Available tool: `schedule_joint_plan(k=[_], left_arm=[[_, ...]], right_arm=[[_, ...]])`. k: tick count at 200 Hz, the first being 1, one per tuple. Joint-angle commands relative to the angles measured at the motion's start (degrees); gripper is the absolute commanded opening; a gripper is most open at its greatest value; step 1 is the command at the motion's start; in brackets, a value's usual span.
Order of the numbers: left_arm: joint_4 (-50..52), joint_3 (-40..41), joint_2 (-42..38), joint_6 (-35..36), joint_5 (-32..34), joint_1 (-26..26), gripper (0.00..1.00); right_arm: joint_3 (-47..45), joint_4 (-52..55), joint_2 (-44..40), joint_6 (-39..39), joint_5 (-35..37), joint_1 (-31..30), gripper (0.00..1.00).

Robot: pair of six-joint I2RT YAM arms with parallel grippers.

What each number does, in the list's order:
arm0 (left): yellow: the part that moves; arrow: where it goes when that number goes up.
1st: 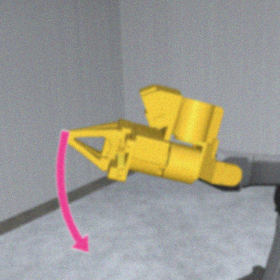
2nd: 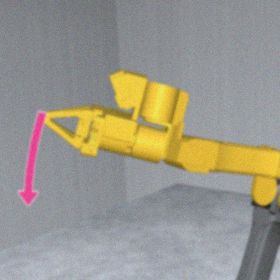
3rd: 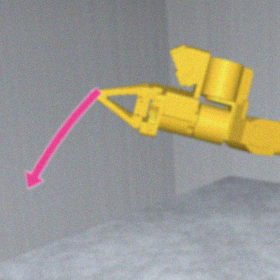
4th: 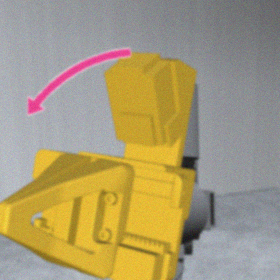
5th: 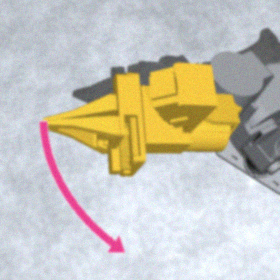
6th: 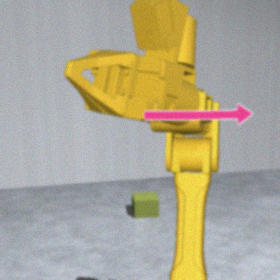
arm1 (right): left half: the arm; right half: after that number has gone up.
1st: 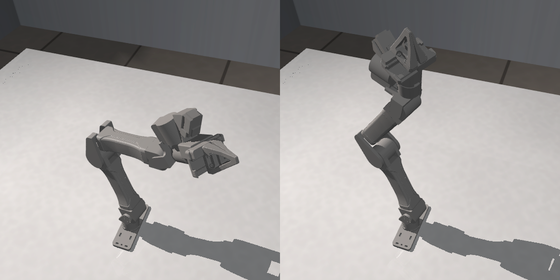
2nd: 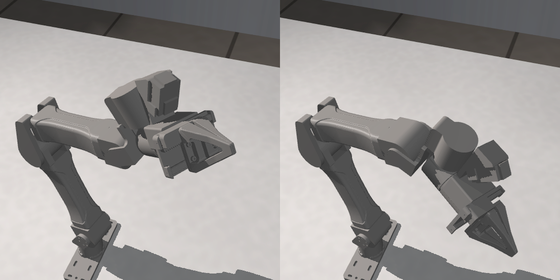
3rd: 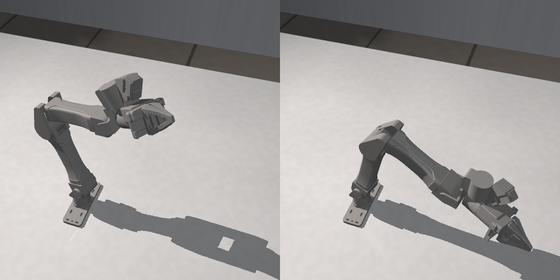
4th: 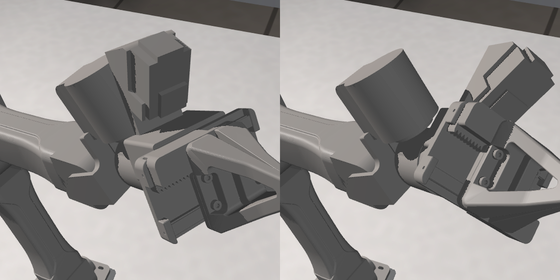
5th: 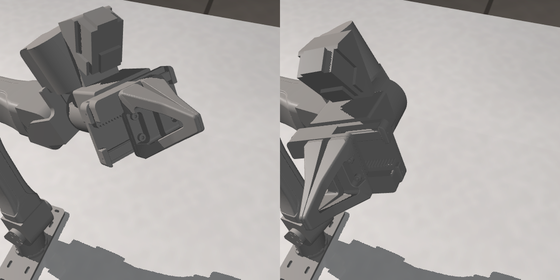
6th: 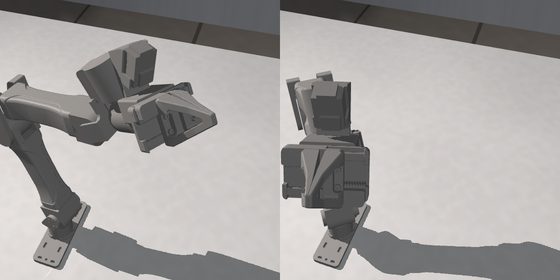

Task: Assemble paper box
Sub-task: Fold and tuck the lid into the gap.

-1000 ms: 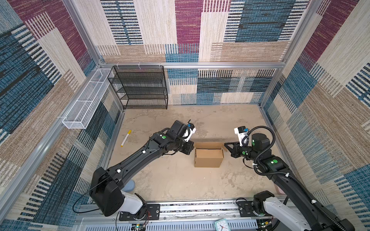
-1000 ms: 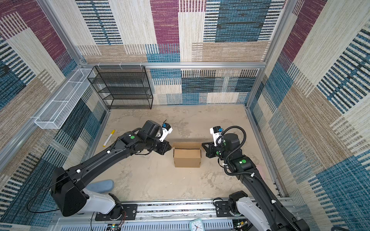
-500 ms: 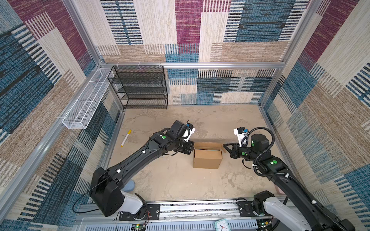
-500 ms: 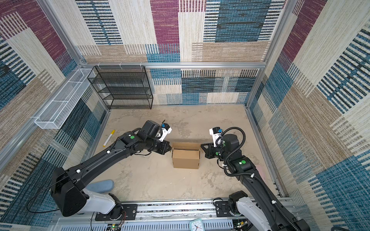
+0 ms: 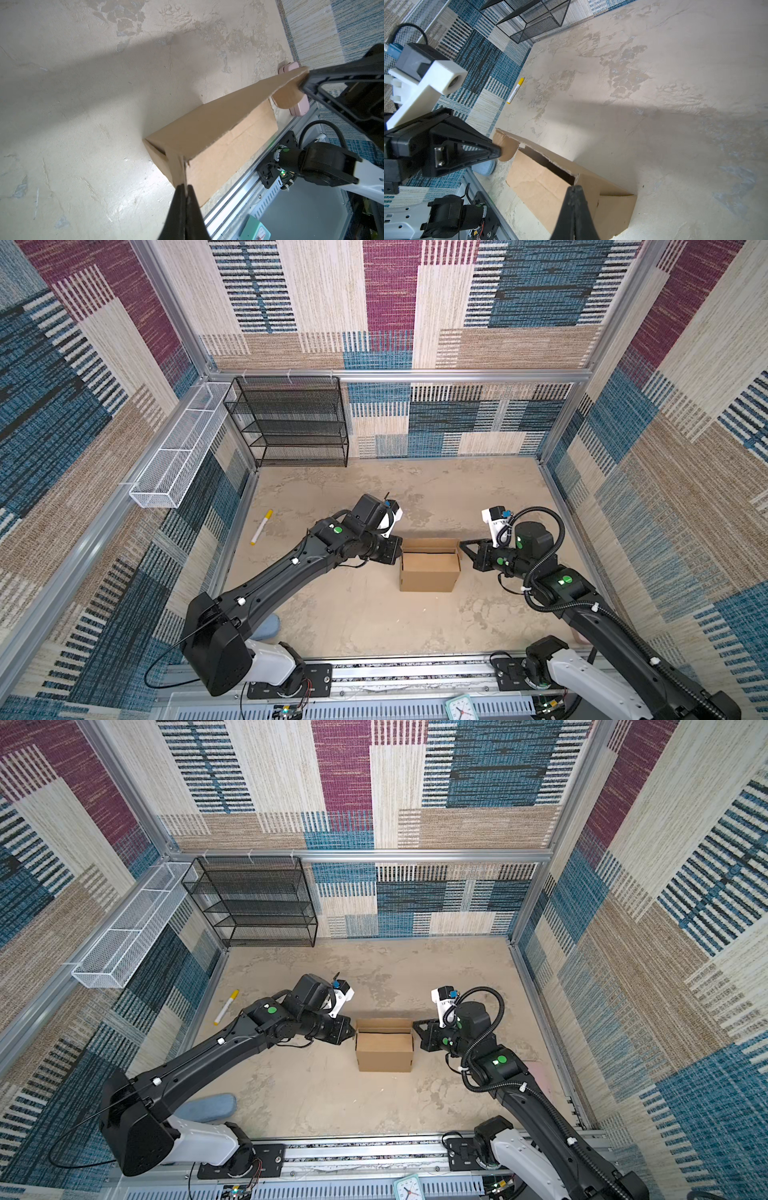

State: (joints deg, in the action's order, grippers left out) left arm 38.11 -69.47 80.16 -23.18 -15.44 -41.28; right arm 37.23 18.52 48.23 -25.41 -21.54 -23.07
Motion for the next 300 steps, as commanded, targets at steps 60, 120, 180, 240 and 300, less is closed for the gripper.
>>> schedule_joint_plan(k=[60, 120, 180, 240, 300], left_arm=[[-0.97, 0.97, -0.98, -8.36, -3.5, -0.21, 0.01], [-1.32, 1.18, -1.59, -12.21, -3.1, -0.52, 0.0], [-3.21, 3.2, -2.0, -15.13, -2.19, -2.27, 0.0], [-3.53, 5.12, -4.17, -16.12, -0.44, -3.33, 0.0], [-3.57, 6.88, -6.24, -17.13, 0.67, -4.19, 0.0]], right_arm=[[-0.18, 0.26, -0.92, -2.36, 2.68, -2.58, 0.0], [-0.4, 0.99, -1.64, -2.28, 4.05, -3.63, 0.0], [-1.46, 0.55, -2.67, -3.57, 5.26, -5.05, 0.0], [-2.62, 1.06, -4.14, -4.03, 5.54, -5.93, 0.0], [-0.91, 4.45, -4.88, -2.75, 4.76, -6.03, 0.0]])
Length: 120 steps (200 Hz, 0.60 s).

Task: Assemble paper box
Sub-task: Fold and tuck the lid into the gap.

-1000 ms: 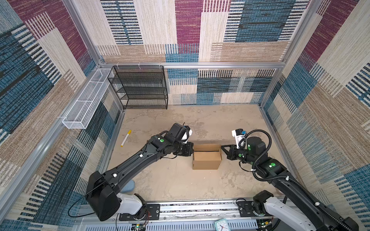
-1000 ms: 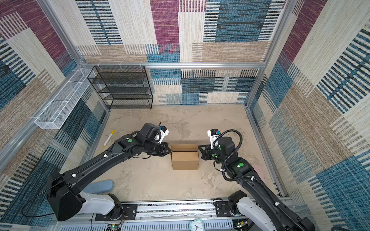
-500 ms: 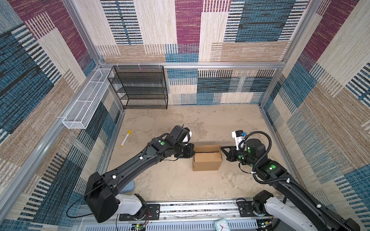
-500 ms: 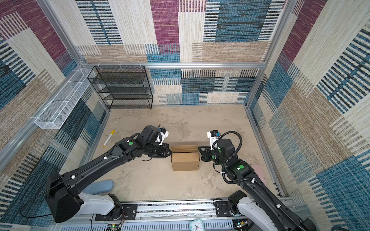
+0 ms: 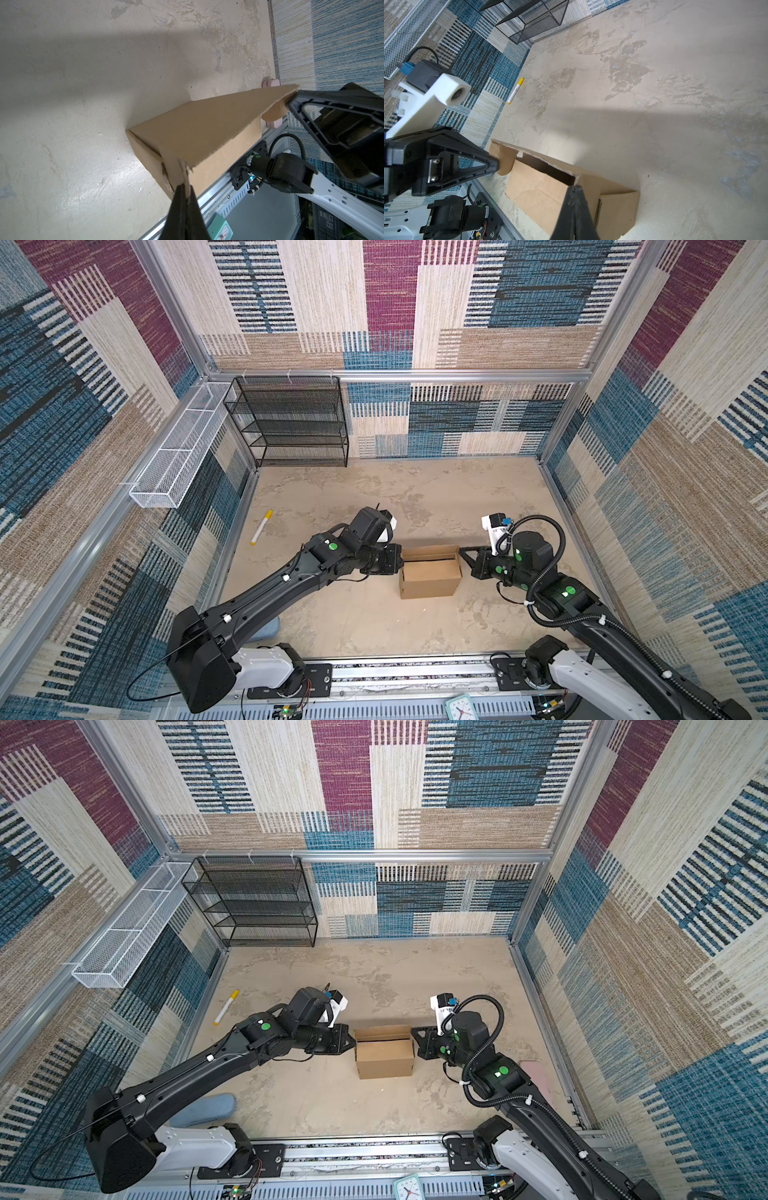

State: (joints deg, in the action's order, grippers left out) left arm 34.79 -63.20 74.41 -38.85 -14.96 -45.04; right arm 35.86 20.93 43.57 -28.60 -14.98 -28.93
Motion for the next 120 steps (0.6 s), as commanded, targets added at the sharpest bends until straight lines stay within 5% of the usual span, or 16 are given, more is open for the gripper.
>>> schedule_joint_plan(k=[1, 120], left_arm=[[-0.24, 0.61, -0.49, -1.43, 0.24, -0.46, 0.0], [-1.4, 2.97, -1.09, -4.49, 2.91, -4.22, 0.0]], right_arm=[[0.5, 2.07, -0.28, 0.46, -1.8, -0.17, 0.0], [-1.93, 4.12, -4.77, -1.11, -1.57, -0.6, 0.0]])
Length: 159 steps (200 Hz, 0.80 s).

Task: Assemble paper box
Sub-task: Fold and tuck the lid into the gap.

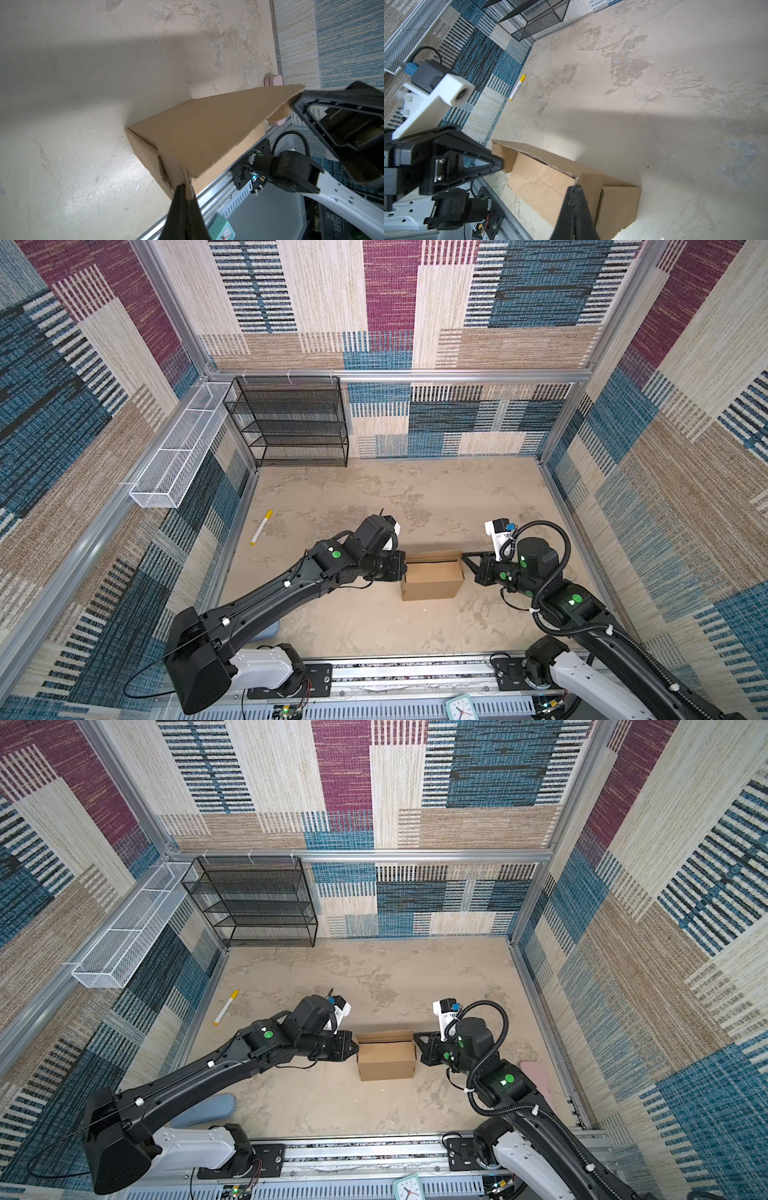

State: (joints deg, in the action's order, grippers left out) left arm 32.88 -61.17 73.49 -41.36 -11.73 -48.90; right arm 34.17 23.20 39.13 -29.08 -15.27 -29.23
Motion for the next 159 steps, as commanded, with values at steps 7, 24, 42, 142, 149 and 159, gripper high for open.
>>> schedule_joint_plan(k=[7, 24, 42, 142, 149, 159], left_arm=[[0.56, 1.11, -0.28, -2.13, -0.16, -0.49, 0.0], [0.42, 1.38, -0.52, -2.34, 0.2, -0.75, 0.0], [0.3, 1.75, -0.72, -2.61, 0.48, -1.02, 0.0], [-0.03, 4.6, -2.01, -2.47, 2.05, -1.61, 0.0], [-0.02, 4.74, -2.12, -2.48, 2.06, -1.6, 0.0], [-0.01, 4.73, -2.12, -2.4, 2.06, -1.59, 0.0]], right_arm=[[-0.25, 1.98, -0.21, -0.54, -1.43, -0.3, 0.0], [-0.72, 2.2, -0.36, -0.54, -1.39, -0.31, 0.0], [-1.21, 2.44, -0.81, -0.47, -1.26, -0.39, 0.0], [0.48, 5.71, -0.29, 0.78, -0.55, -0.65, 0.0], [0.23, 5.71, -0.29, 0.74, -0.89, -0.65, 0.0], [0.28, 6.1, -0.2, 0.78, -0.9, -0.69, 0.0]])
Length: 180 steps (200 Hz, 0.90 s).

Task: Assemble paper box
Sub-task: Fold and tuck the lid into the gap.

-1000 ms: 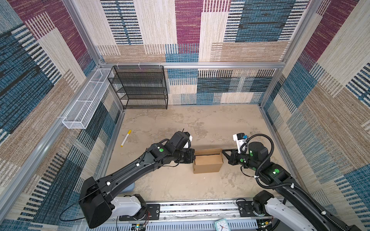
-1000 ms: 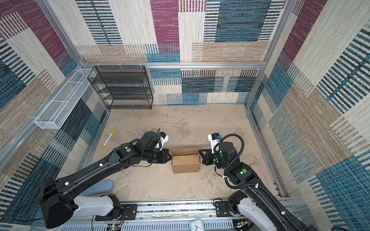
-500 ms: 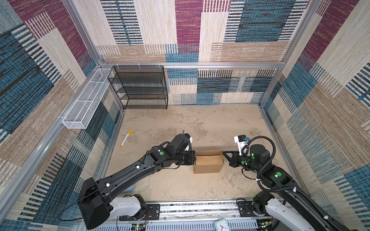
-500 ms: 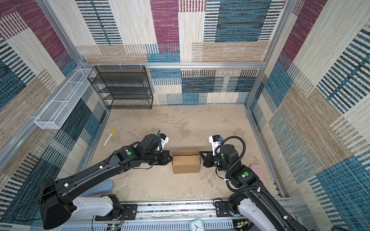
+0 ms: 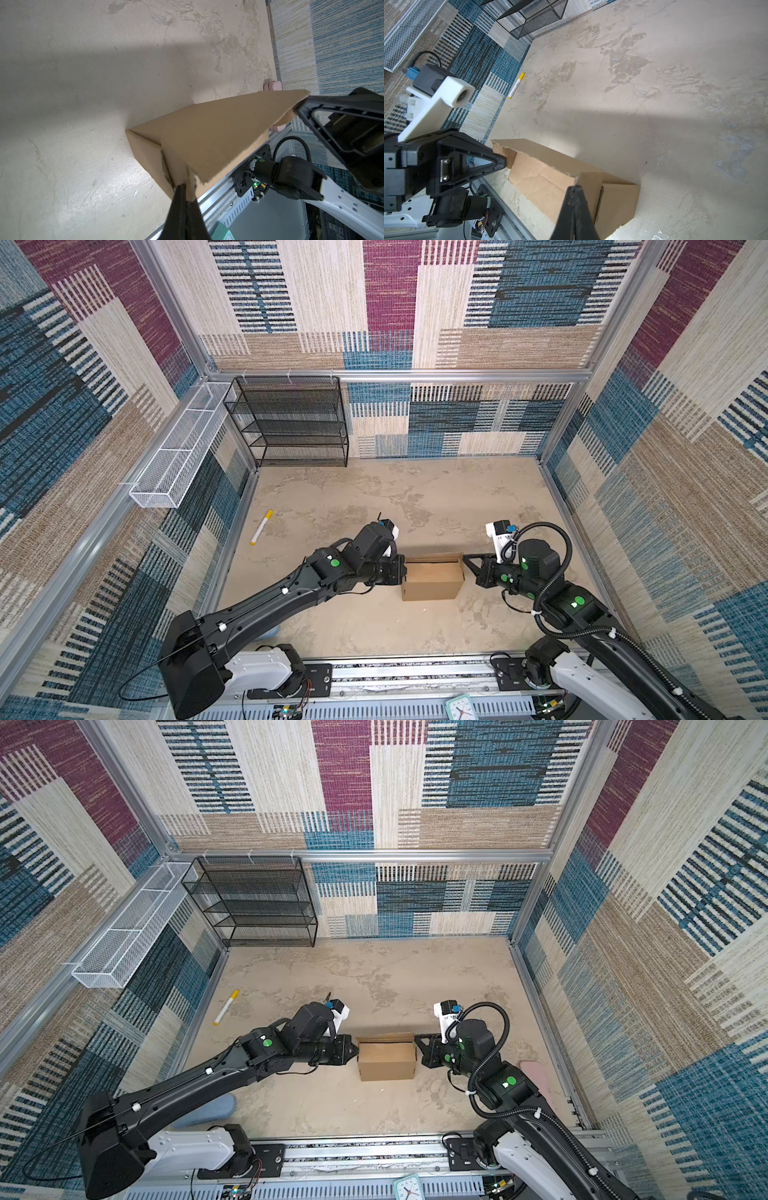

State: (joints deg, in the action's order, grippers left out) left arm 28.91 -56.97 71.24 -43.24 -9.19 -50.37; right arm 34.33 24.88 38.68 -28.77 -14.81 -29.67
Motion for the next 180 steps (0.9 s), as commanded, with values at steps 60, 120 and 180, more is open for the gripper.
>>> schedule_joint_plan(k=[60, 120, 180], left_arm=[[4.14, 0.64, -0.31, -0.09, -0.48, -0.25, 0.0], [4.66, 0.63, -0.41, 0.27, -0.13, -0.24, 0.0], [4.63, 0.37, -0.05, 0.44, -0.21, -0.27, 0.0]], right_arm=[[1.2, 5.5, 0.52, 0.91, -1.2, -0.39, 0.0], [2.99, 7.2, 1.19, 1.42, -1.21, -0.52, 0.0], [3.55, 8.33, 1.49, 1.79, -1.45, -0.65, 0.0]])
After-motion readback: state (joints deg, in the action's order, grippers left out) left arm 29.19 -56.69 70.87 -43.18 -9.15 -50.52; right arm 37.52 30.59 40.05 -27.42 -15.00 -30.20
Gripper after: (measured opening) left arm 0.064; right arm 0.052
